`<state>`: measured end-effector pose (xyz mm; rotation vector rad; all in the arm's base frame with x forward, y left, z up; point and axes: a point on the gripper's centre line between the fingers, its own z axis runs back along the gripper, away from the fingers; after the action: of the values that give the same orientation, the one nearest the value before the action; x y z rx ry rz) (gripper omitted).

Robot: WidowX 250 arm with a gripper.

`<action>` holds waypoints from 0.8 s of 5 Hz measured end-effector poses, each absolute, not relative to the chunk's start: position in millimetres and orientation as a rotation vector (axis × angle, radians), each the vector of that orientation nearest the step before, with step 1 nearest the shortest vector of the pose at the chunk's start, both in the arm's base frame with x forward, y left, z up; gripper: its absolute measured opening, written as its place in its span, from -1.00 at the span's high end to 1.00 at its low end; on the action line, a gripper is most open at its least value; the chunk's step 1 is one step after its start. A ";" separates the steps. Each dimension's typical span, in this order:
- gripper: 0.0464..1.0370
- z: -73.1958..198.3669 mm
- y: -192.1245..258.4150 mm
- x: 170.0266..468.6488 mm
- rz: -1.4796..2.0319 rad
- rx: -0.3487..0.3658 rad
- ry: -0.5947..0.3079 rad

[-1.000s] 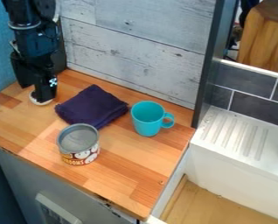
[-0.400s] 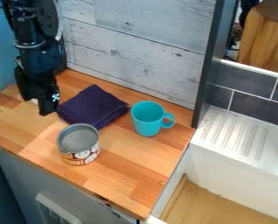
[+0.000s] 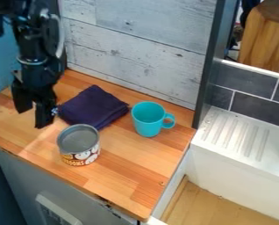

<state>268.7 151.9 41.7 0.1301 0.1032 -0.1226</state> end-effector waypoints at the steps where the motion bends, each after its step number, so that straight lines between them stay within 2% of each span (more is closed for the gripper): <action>1: -0.93 33.2 142.8 273.7 -0.155 0.129 0.099; 3: -0.93 13.7 120.2 276.3 -0.214 0.089 0.114; 4: -0.93 5.4 93.3 270.9 -0.250 0.057 0.141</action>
<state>270.9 93.3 5.4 0.0566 0.1405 -0.2503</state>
